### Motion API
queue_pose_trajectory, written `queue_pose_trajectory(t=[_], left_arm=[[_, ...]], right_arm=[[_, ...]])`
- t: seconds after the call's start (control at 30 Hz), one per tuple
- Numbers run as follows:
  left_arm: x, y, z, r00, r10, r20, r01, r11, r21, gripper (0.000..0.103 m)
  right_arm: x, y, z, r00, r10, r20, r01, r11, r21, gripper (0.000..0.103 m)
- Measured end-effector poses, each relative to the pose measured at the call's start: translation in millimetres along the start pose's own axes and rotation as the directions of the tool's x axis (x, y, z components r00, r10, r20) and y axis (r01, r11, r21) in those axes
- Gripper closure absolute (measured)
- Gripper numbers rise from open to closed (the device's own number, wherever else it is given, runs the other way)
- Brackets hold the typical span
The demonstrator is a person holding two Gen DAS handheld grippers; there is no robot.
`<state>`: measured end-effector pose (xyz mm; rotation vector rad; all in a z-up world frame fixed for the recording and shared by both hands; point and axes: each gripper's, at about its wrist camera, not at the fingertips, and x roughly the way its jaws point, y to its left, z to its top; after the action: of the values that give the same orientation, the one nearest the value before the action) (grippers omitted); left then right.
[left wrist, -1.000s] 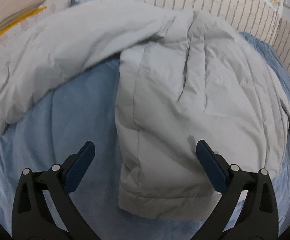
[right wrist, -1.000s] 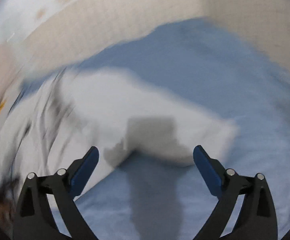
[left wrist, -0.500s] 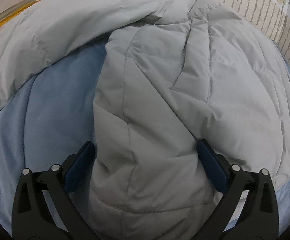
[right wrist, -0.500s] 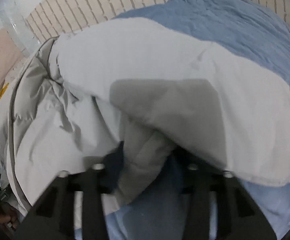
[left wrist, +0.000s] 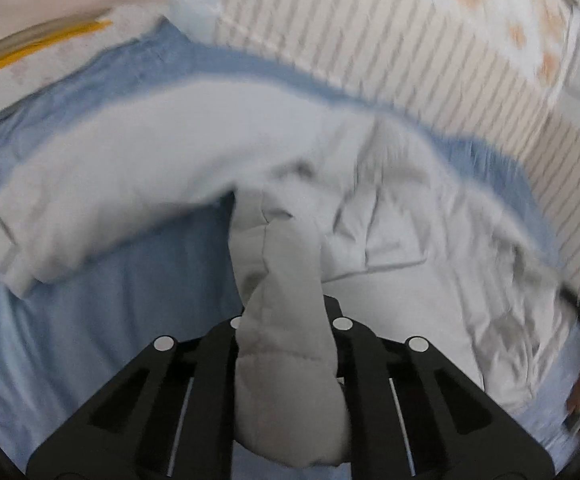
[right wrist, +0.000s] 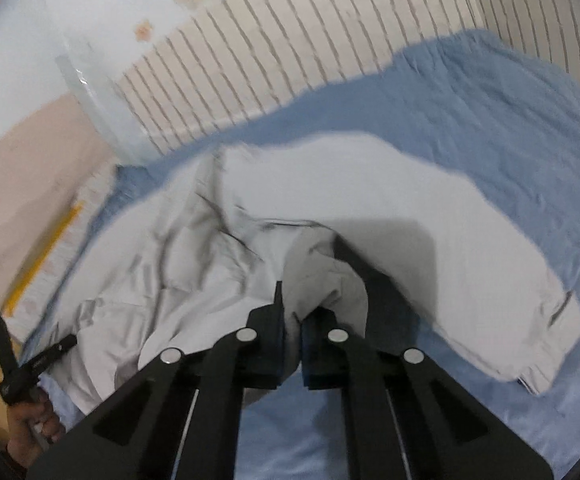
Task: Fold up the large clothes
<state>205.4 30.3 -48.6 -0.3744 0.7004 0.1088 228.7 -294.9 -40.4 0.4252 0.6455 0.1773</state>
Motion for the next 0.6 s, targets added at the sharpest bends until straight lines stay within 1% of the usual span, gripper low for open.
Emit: queue_pose_trajectory(t=[0.1,0.17,0.23,0.3,0.33,0.37,0.4,0.43,0.47,0.5,0.53,0.57,0.6], left_arm=[[-49,18,21,0.996,-0.033,0.078,0.034,0.999,-0.017,0.095],[-75,21,25,0.993,-0.042,0.11,0.04,0.999,0.016,0.094],[-98,26,27,0.989,-0.051,0.139,0.046,0.998,0.039,0.091],[-119,36,23,0.987,-0.067,0.144,0.062,0.997,0.038,0.086],[-123,43,20,0.989,-0.069,0.133,0.066,0.997,0.028,0.085],[-127,51,21,0.991,-0.068,0.113,0.066,0.998,0.025,0.08],[-125,57,17,0.994,-0.066,0.087,0.064,0.998,0.026,0.073],[-120,60,12,0.997,-0.053,0.057,0.052,0.998,0.023,0.069],[-118,63,5,0.999,-0.04,0.036,0.04,0.999,0.016,0.06],[-121,66,-4,0.999,-0.027,0.02,0.027,1.0,0.014,0.045],[-121,67,-10,1.0,0.011,0.017,-0.011,1.0,0.02,0.035],[-122,65,-11,0.993,0.099,0.063,-0.101,0.994,0.033,0.017],[-127,64,-13,0.982,0.156,0.106,-0.161,0.986,0.04,0.009]], right_arm=[[-48,24,8,0.995,0.031,0.09,-0.028,0.999,-0.037,0.098],[-87,44,4,0.987,0.053,0.154,-0.039,0.995,-0.095,0.098],[-116,56,-4,0.979,0.082,0.186,-0.055,0.988,-0.143,0.098],[-137,63,-17,0.975,0.129,0.18,-0.096,0.978,-0.183,0.096],[-144,65,-25,0.977,0.148,0.156,-0.114,0.972,-0.208,0.094],[-147,64,-32,0.98,0.142,0.139,-0.108,0.967,-0.229,0.092],[-147,62,-39,0.985,0.125,0.122,-0.092,0.965,-0.245,0.091],[-144,59,-46,0.991,0.09,0.094,-0.063,0.964,-0.258,0.091],[-139,55,-50,0.997,0.054,0.06,-0.036,0.963,-0.268,0.091],[-133,51,-51,0.999,0.018,0.027,-0.01,0.962,-0.274,0.091],[-127,50,-48,1.0,-0.007,0.002,0.007,0.961,-0.276,0.091],[-122,48,-46,0.999,-0.023,-0.023,0.016,0.961,-0.275,0.09],[-118,46,-44,0.998,-0.029,-0.048,0.015,0.962,-0.273,0.088]])
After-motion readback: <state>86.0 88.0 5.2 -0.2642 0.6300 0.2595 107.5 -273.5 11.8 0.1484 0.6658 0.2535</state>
